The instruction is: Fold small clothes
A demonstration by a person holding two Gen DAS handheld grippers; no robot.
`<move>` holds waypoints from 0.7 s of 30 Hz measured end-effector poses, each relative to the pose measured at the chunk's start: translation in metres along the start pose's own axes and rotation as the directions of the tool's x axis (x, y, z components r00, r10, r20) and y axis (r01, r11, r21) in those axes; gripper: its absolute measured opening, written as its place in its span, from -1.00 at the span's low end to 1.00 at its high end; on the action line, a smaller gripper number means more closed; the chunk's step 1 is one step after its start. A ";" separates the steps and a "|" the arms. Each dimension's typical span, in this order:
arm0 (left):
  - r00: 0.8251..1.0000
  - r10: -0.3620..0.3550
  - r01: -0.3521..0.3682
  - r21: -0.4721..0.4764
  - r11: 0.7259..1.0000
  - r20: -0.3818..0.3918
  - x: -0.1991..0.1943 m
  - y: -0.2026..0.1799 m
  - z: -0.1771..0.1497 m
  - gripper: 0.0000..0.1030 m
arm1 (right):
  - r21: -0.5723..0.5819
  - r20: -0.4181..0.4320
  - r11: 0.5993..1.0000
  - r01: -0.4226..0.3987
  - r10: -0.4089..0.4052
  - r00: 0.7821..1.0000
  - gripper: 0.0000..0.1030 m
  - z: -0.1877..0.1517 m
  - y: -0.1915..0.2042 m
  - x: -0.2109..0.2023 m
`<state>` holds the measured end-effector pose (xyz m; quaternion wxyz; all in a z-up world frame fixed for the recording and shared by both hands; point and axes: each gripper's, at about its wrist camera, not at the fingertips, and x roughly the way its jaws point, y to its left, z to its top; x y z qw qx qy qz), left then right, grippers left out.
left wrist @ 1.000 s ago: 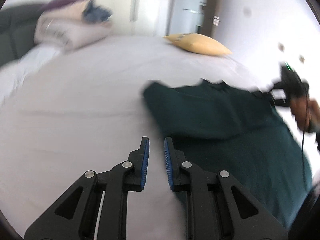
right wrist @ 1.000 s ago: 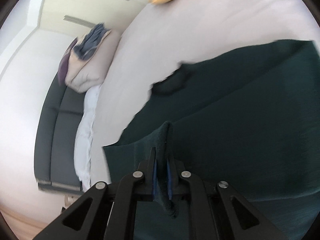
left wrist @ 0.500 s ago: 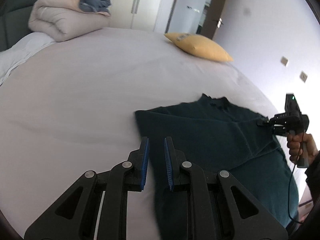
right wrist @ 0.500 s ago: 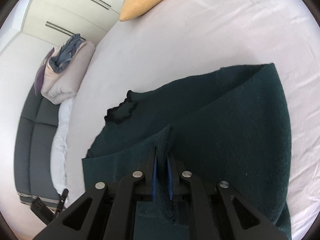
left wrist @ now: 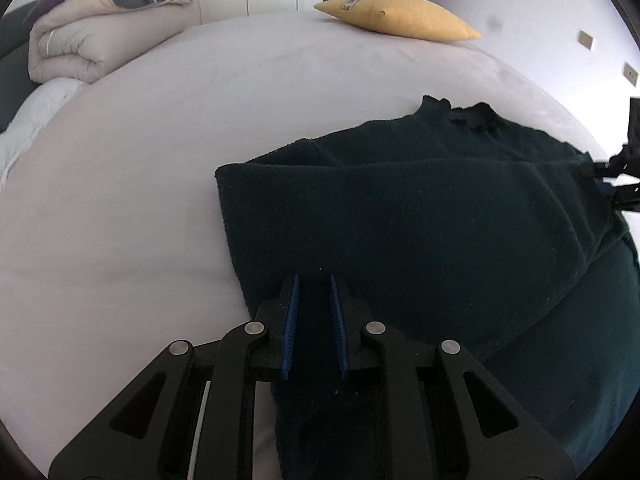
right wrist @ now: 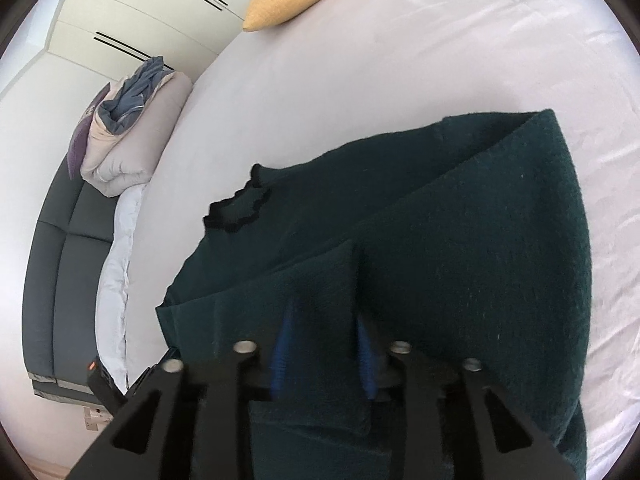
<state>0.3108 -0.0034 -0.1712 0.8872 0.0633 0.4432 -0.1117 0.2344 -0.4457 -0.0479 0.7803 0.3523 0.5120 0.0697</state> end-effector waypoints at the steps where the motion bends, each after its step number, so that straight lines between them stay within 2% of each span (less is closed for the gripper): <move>1: 1.000 -0.001 0.001 0.001 1.000 0.003 0.000 0.000 -0.001 -0.68 | -0.008 0.007 1.000 0.001 -0.001 1.000 -0.21 -0.002 0.002 -0.001; 3: 1.000 -0.012 0.012 -0.011 1.000 0.004 -0.001 0.002 -0.001 -0.68 | -0.039 0.021 0.999 0.029 -0.028 0.999 -0.25 -0.006 0.004 -0.001; 5: 1.000 -0.016 0.016 -0.017 1.000 0.005 -0.003 0.004 -0.003 -0.68 | -0.069 0.019 0.992 0.110 -0.109 0.994 -0.72 -0.006 0.006 0.003; 6: 1.000 -0.017 0.017 -0.015 1.000 0.008 -0.003 0.005 -0.005 -0.68 | -0.057 0.024 0.991 0.117 -0.116 0.993 -0.76 -0.005 0.003 0.003; 12: 0.996 -0.082 0.085 -0.067 0.994 0.035 0.001 0.019 -0.013 -0.65 | -0.007 0.078 0.995 0.098 -0.098 0.992 -0.81 -0.001 -0.016 -0.004; 13: 0.996 -0.085 0.088 -0.070 0.994 0.036 0.002 0.020 -0.013 -0.65 | 0.001 0.100 0.993 0.122 -0.122 0.987 -0.81 -0.003 -0.016 -0.011; 14: 0.996 -0.083 0.085 -0.068 0.994 0.036 0.002 0.019 -0.014 -0.65 | -0.005 0.157 0.980 0.199 -0.196 0.968 -0.75 -0.005 -0.011 -0.021; 16: 0.997 -0.062 0.065 -0.053 0.997 0.041 0.003 0.015 -0.015 -0.65 | -0.007 0.255 0.968 0.249 -0.239 0.937 -0.69 -0.009 0.001 -0.040; 18: 0.998 -0.041 0.043 -0.035 0.998 0.048 0.003 0.012 -0.016 -0.65 | -0.027 0.279 0.989 0.146 -0.132 0.951 -0.68 -0.012 0.015 -0.049; 19: 0.998 -0.037 0.039 -0.031 0.999 0.050 0.002 0.011 -0.017 -0.65 | -0.069 0.266 0.993 0.092 -0.071 0.961 -0.60 -0.014 0.026 -0.046; 20: 0.998 -0.038 0.040 -0.032 0.999 0.051 0.001 0.012 -0.018 -0.65 | -0.139 0.225 0.989 0.050 -0.017 0.974 -0.41 -0.018 0.044 -0.036; 21: 0.998 -0.043 0.045 -0.035 0.998 0.051 0.000 0.013 -0.018 -0.65 | -0.177 0.192 0.984 0.026 0.009 0.981 -0.34 -0.022 0.054 -0.027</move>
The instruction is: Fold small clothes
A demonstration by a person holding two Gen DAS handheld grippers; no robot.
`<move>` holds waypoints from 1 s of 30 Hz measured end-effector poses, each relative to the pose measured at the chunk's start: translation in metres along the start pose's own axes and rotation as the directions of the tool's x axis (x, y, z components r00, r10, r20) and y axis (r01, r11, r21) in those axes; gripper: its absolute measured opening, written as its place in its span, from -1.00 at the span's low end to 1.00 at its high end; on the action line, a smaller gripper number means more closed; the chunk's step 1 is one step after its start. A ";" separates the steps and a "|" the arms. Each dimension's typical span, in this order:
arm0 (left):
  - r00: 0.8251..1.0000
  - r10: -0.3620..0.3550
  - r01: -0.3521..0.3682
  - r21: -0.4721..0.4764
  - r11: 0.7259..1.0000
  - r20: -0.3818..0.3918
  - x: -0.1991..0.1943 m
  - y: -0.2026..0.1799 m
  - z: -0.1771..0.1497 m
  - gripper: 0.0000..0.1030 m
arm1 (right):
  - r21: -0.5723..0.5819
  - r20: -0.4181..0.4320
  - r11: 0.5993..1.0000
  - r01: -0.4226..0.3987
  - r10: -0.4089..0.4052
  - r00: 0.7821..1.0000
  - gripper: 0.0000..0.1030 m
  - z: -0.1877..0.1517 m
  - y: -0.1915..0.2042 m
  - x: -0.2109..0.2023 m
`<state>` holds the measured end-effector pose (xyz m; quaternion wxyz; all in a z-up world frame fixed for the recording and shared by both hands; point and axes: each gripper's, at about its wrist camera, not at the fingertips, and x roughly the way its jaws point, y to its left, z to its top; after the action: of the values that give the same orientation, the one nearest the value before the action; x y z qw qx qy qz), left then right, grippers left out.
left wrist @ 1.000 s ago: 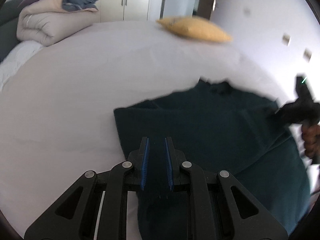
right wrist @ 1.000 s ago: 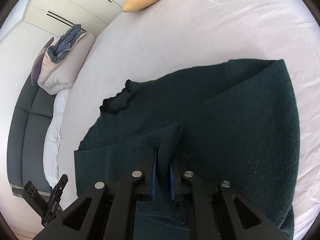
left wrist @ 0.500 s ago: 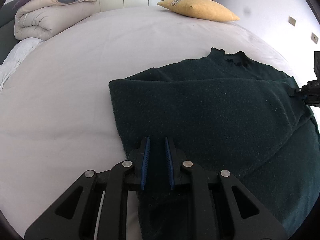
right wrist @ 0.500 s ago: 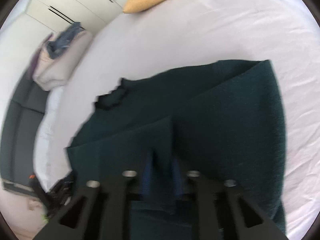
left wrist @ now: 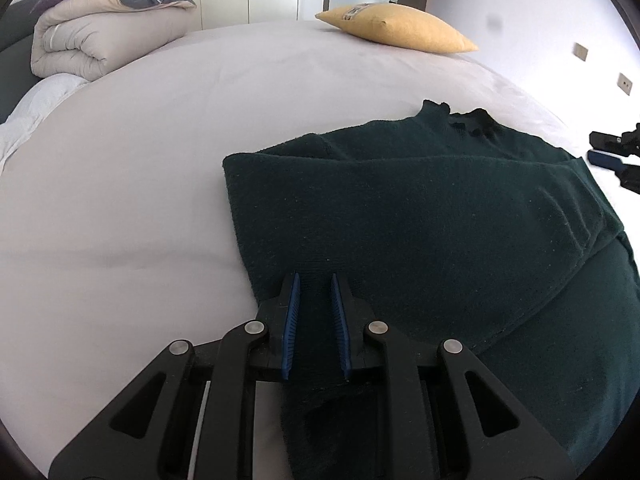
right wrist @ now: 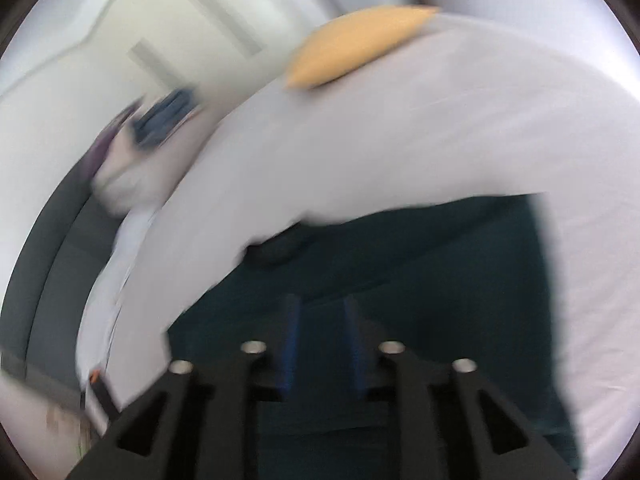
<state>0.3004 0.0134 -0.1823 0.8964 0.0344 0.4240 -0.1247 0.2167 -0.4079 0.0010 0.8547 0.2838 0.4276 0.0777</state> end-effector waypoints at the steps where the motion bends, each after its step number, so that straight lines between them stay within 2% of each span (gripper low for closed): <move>1: 1.000 -0.008 0.008 -0.006 1.000 0.001 0.000 0.002 0.000 -0.65 | -0.024 -0.032 0.999 -0.039 0.039 0.999 -0.27 -0.004 0.009 0.010; 2: 1.000 -0.014 0.014 -0.010 1.000 0.001 0.000 0.002 0.000 -0.65 | -0.041 -0.079 0.994 -0.097 0.094 0.992 -0.20 -0.010 0.017 0.024; 3: 1.000 -0.018 0.018 -0.013 1.000 0.001 0.000 0.003 -0.001 -0.65 | -0.048 -0.113 0.992 -0.116 0.110 0.987 -0.16 -0.014 0.018 0.036; 4: 1.000 -0.020 0.020 -0.014 1.000 0.000 0.000 0.004 -0.001 -0.65 | -0.050 -0.138 0.994 -0.100 0.092 0.986 -0.08 -0.018 0.016 0.048; 5: 1.000 -0.018 0.018 -0.012 1.000 -0.001 -0.001 0.004 -0.001 -0.65 | -0.028 -0.155 0.997 -0.067 0.062 0.986 -0.17 -0.021 0.006 0.059; 6: 1.000 -0.015 0.015 -0.009 1.000 0.000 -0.002 0.003 -0.002 -0.65 | 0.011 -0.150 0.996 -0.088 0.088 0.985 -0.30 -0.021 -0.006 0.064; 7: 1.000 -0.011 0.011 -0.004 1.000 0.000 -0.004 0.003 -0.004 -0.65 | 0.064 -0.123 0.989 -0.129 0.137 0.983 -0.56 -0.020 -0.022 0.061; 8: 1.000 -0.008 0.008 -0.001 1.000 0.001 -0.005 0.003 -0.005 -0.65 | 0.113 -0.110 0.982 -0.154 0.166 0.980 -0.74 -0.021 -0.034 0.058; 9: 1.000 -0.005 0.005 0.001 1.000 0.001 -0.006 0.003 -0.006 -0.65 | 0.157 -0.090 0.975 -0.157 0.173 0.981 -0.79 -0.018 -0.048 0.053; 12: 1.000 -0.008 0.008 -0.007 1.000 0.004 -0.006 0.002 -0.006 -0.65 | 0.221 0.016 0.971 -0.097 0.095 0.995 -0.76 -0.012 -0.077 0.023; 13: 1.000 -0.009 0.009 -0.010 1.000 0.006 -0.006 0.002 -0.007 -0.65 | 0.238 0.054 0.966 -0.098 0.087 0.995 -0.59 -0.012 -0.081 0.010; 14: 1.000 -0.009 0.009 -0.010 1.000 0.006 -0.006 0.002 -0.007 -0.65 | 0.240 0.076 0.964 -0.116 0.101 0.992 -0.31 -0.011 -0.079 0.003; 16: 1.000 -0.005 0.005 -0.006 1.000 0.006 -0.005 0.002 -0.008 -0.65 | 0.201 0.100 0.964 -0.173 0.155 0.983 -0.04 -0.012 -0.068 -0.006; 18: 1.000 -0.003 0.003 -0.004 1.000 0.008 -0.006 0.003 -0.010 -0.65 | 0.134 0.033 0.964 -0.229 0.227 0.973 0.18 -0.016 -0.047 0.003; 19: 1.000 -0.005 0.005 -0.005 1.000 0.007 -0.006 0.003 -0.010 -0.65 | 0.112 -0.018 0.967 -0.230 0.233 0.972 0.33 -0.020 -0.039 0.011; 20: 1.000 -0.006 0.006 -0.007 1.000 0.007 -0.006 0.003 -0.010 -0.65 | 0.089 -0.075 0.974 -0.206 0.213 0.974 0.36 -0.024 -0.037 0.020; 21: 1.000 -0.008 0.008 -0.008 1.000 0.007 -0.006 0.003 -0.010 -0.65 | 0.059 -0.111 0.983 -0.175 0.181 0.977 0.27 -0.027 -0.038 0.028; 22: 1.000 -0.012 0.012 -0.011 1.000 0.008 -0.006 0.004 -0.010 -0.65 | 0.051 -0.105 0.982 -0.182 0.186 0.977 0.00 -0.027 -0.045 0.026; 23: 1.000 -0.015 0.015 -0.014 1.000 0.008 -0.007 0.004 -0.011 -0.65 | 0.090 -0.095 0.972 -0.217 0.226 0.970 -0.24 -0.024 -0.061 0.023; 25: 1.000 -0.020 0.020 -0.017 1.000 0.010 -0.007 0.005 -0.011 -0.65 | 0.216 -0.044 0.949 -0.230 0.244 0.969 -0.48 -0.019 -0.099 0.010; 28: 1.000 -0.021 0.021 -0.017 1.000 0.014 -0.008 0.004 -0.011 -0.65 | 0.283 0.057 0.949 -0.136 0.125 0.990 -0.53 -0.018 -0.140 -0.026; 30: 1.000 -0.020 0.021 -0.016 1.000 0.016 -0.007 0.003 -0.012 -0.65 | 0.329 0.138 0.932 -0.150 0.109 0.984 -0.28 -0.022 -0.151 -0.057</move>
<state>0.2879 0.0200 -0.1842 0.8987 0.0216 0.4181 -0.1306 0.1473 -0.5449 -0.0541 0.8098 0.4581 0.3641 0.0425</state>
